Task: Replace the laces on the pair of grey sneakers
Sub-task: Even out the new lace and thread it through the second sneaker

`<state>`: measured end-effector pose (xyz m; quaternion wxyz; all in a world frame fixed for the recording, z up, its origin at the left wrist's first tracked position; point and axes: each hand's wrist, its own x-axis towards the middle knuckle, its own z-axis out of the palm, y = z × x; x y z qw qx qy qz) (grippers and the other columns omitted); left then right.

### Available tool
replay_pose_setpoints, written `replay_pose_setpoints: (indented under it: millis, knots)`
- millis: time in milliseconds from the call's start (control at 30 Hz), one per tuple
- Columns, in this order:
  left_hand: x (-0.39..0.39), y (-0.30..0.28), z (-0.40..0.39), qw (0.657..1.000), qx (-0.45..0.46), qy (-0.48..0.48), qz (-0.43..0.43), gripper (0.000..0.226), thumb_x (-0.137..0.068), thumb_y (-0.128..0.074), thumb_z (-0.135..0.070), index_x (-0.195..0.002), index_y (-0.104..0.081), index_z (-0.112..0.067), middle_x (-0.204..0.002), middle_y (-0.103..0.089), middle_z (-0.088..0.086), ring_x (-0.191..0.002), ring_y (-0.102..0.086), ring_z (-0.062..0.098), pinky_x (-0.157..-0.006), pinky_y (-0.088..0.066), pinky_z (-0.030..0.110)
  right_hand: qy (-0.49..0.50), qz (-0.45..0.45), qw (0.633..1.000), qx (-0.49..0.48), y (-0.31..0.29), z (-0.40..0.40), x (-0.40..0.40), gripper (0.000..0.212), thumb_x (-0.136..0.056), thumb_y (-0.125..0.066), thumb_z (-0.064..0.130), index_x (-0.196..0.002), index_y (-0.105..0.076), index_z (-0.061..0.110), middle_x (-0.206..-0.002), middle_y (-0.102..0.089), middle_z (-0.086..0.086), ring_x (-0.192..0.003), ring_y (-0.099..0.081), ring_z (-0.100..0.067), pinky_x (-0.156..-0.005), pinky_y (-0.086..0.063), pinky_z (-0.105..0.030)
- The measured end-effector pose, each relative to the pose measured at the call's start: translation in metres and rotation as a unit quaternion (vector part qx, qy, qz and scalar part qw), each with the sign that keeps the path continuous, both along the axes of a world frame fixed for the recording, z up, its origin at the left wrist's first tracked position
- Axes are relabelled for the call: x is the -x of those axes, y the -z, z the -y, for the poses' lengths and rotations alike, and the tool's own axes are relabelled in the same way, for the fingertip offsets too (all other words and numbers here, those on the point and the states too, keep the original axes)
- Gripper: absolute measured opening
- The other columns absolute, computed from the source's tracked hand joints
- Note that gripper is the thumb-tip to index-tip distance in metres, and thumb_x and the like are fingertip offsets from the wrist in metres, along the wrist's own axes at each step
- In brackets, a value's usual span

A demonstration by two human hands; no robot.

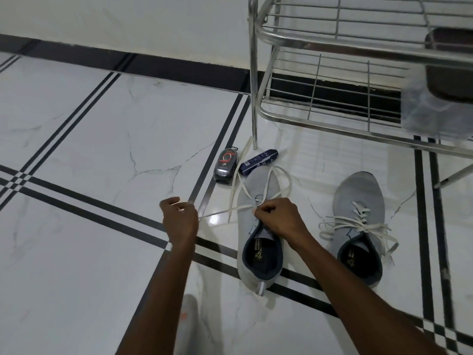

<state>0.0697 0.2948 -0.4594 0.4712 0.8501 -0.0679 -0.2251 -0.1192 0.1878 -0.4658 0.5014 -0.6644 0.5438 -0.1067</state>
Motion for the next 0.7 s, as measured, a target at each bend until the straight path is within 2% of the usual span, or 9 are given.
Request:
replay_pose_setpoints:
  millis: [67, 133, 200, 300, 400, 467, 567, 633, 700]
  knots:
    - [0.018, 0.013, 0.002, 0.976, -0.020, 0.132, 0.173, 0.042, -0.090, -0.071, -0.016, -0.129, -0.055, -0.012, -0.128, -0.058, 0.009, -0.120, -0.051, 0.029, -0.096, -0.044, 0.041, -0.002, 0.001, 1.000, 0.007, -0.002, 0.001, -0.003, 0.009, -0.085, -0.073, 0.019, -0.082, -0.081, 0.017, -0.080, -0.076, 0.004, -0.070, -0.061, 0.003, -0.061, -0.039, -0.002]
    - [0.039, 0.022, 0.014, 0.924, -0.036, 0.286, 0.252, 0.040, -0.089, -0.073, -0.030, -0.127, -0.062, -0.022, -0.135, -0.053, -0.001, -0.129, -0.039, 0.027, -0.099, -0.035, 0.041, -0.002, 0.003, 1.000, 0.014, -0.003, 0.002, -0.004, 0.010, -0.084, -0.073, 0.020, -0.085, -0.082, 0.016, -0.083, -0.076, 0.004, -0.074, -0.064, -0.001, -0.067, -0.044, -0.008]
    - [0.055, 0.030, 0.021, 0.900, -0.071, 0.354, 0.244, 0.025, -0.093, -0.069, -0.036, -0.117, -0.070, -0.029, -0.135, -0.055, -0.007, -0.131, -0.034, 0.025, -0.098, -0.030, 0.041, -0.014, -0.003, 1.000, 0.021, -0.004, 0.002, -0.003, 0.012, -0.084, -0.073, 0.022, -0.089, -0.082, 0.016, -0.086, -0.077, 0.003, -0.080, -0.067, -0.006, -0.075, -0.050, -0.019]
    - [0.058, 0.032, 0.017, 0.921, -0.008, 0.324, 0.215, 0.005, -0.095, -0.068, -0.026, -0.096, -0.072, -0.027, -0.111, -0.068, -0.011, -0.118, -0.052, 0.021, -0.097, -0.040, 0.043, -0.013, -0.004, 1.000, 0.018, -0.001, 0.000, 0.002, 0.012, -0.085, -0.072, 0.021, -0.087, -0.082, 0.015, -0.086, -0.077, 0.003, -0.082, -0.067, -0.008, -0.078, -0.049, -0.021]
    - [0.048, 0.020, 0.017, 0.964, 0.140, 0.228, -0.003, 0.008, -0.102, -0.059, -0.022, -0.100, -0.064, -0.015, -0.105, -0.076, -0.007, -0.111, -0.066, 0.011, -0.102, -0.049, 0.043, -0.008, -0.004, 1.000, 0.010, 0.001, 0.000, 0.004, 0.011, -0.086, -0.072, 0.020, -0.083, -0.081, 0.015, -0.083, -0.077, 0.003, -0.076, -0.065, -0.003, -0.073, -0.045, -0.017]
    - [0.044, 0.004, 0.024, 0.943, 0.231, 0.162, -0.176, 0.011, -0.105, -0.048, -0.020, -0.104, -0.050, -0.010, -0.106, -0.078, 0.003, -0.113, -0.068, 0.019, -0.108, -0.044, 0.045, -0.011, -0.003, 1.000, 0.007, 0.001, -0.001, 0.003, 0.010, -0.086, -0.072, 0.021, -0.083, -0.081, 0.016, -0.082, -0.076, 0.003, -0.071, -0.062, -0.001, -0.070, -0.043, -0.016]
    - [0.044, -0.010, 0.033, 0.902, 0.297, 0.108, -0.294, 0.016, -0.108, -0.040, -0.015, -0.093, -0.046, -0.012, -0.067, -0.060, 0.005, -0.060, -0.059, 0.018, -0.085, -0.058, 0.038, -0.008, -0.005, 1.000, 0.011, 0.000, 0.001, 0.004, 0.012, -0.085, -0.071, 0.019, -0.086, -0.082, 0.015, -0.083, -0.077, 0.003, -0.073, -0.064, -0.004, -0.072, -0.046, -0.017]
    - [0.038, -0.006, 0.027, 0.934, 0.212, 0.168, -0.233, 0.019, -0.107, -0.041, -0.018, -0.090, -0.046, -0.014, -0.062, -0.043, -0.001, -0.050, -0.038, 0.011, -0.055, -0.050, 0.025, 0.000, -0.003, 1.000, 0.008, 0.000, 0.001, 0.006, 0.012, -0.086, -0.071, 0.018, -0.088, -0.082, 0.015, -0.084, -0.076, 0.003, -0.077, -0.065, -0.006, -0.076, -0.049, -0.019]
    - [0.026, 0.013, 0.009, 0.951, 0.020, 0.305, -0.041, 0.014, -0.106, -0.045, -0.023, -0.097, -0.049, -0.014, -0.067, -0.053, -0.002, -0.055, -0.045, 0.011, -0.051, -0.040, 0.024, 0.004, 0.002, 1.000, 0.005, 0.000, 0.000, 0.008, 0.011, -0.086, -0.072, 0.018, -0.088, -0.082, 0.014, -0.083, -0.076, 0.002, -0.075, -0.065, -0.007, -0.077, -0.049, -0.021]
